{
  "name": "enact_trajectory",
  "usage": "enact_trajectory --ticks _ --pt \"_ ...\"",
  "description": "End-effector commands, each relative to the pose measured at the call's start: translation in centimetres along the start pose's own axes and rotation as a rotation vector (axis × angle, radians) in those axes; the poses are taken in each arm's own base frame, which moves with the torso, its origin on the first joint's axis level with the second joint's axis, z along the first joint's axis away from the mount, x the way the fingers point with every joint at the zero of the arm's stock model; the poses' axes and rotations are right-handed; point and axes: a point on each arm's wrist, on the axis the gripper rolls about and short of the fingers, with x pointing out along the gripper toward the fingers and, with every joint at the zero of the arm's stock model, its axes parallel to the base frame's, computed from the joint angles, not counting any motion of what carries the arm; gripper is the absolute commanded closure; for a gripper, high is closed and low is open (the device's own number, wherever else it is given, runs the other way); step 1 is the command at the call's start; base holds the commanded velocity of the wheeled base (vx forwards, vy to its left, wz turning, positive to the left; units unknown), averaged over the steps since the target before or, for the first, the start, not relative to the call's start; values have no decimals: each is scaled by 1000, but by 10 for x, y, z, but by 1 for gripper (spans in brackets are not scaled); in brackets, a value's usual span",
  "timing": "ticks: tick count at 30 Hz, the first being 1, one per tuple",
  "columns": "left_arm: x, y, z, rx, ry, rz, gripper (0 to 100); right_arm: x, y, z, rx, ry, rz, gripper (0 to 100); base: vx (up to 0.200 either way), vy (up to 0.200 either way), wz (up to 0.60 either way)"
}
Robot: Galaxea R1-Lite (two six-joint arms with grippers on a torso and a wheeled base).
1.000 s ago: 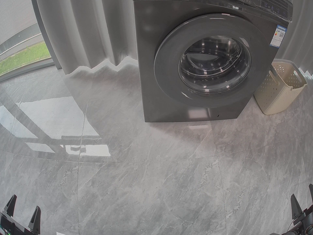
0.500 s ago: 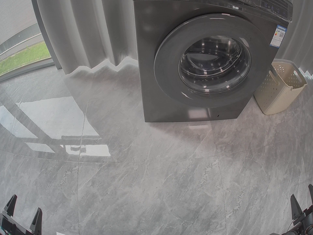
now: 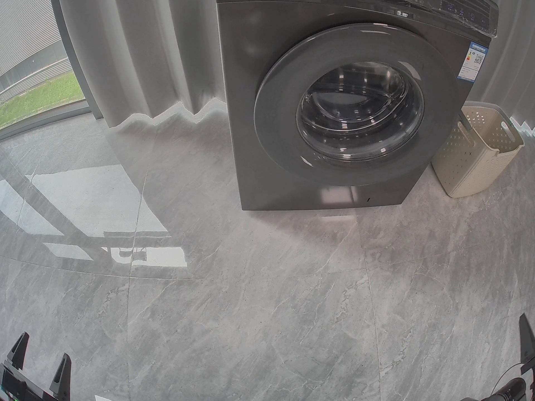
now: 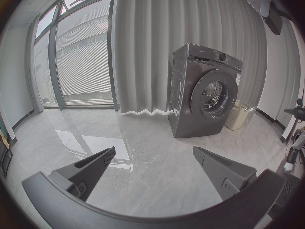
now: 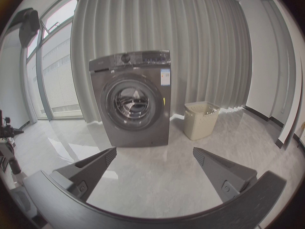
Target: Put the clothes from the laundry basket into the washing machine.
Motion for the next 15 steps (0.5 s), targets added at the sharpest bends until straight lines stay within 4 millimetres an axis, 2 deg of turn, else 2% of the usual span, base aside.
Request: enact_trajectory --ticks 1,2,3,4,5,9,15 --pt "1 0 -5 9 7 2 0 25 3 36 23 138 105 0 0 -200 0" --pt "1 0 -5 9 7 2 0 25 3 36 23 138 105 0 0 -200 0" --pt "1 0 -5 8 7 2 0 46 5 41 45 214 144 0 0 -200 0" --pt "1 0 -5 8 7 2 0 48 6 41 48 217 145 0 0 -200 0" --pt "1 0 -5 8 7 2 0 72 10 48 106 250 181 0 0 -200 0" --pt "1 0 -5 11 6 0 0 114 22 55 175 273 232 0 0 -200 0" --pt "1 0 -5 11 6 -1 0 140 35 50 187 321 293 0 0 -200 0"
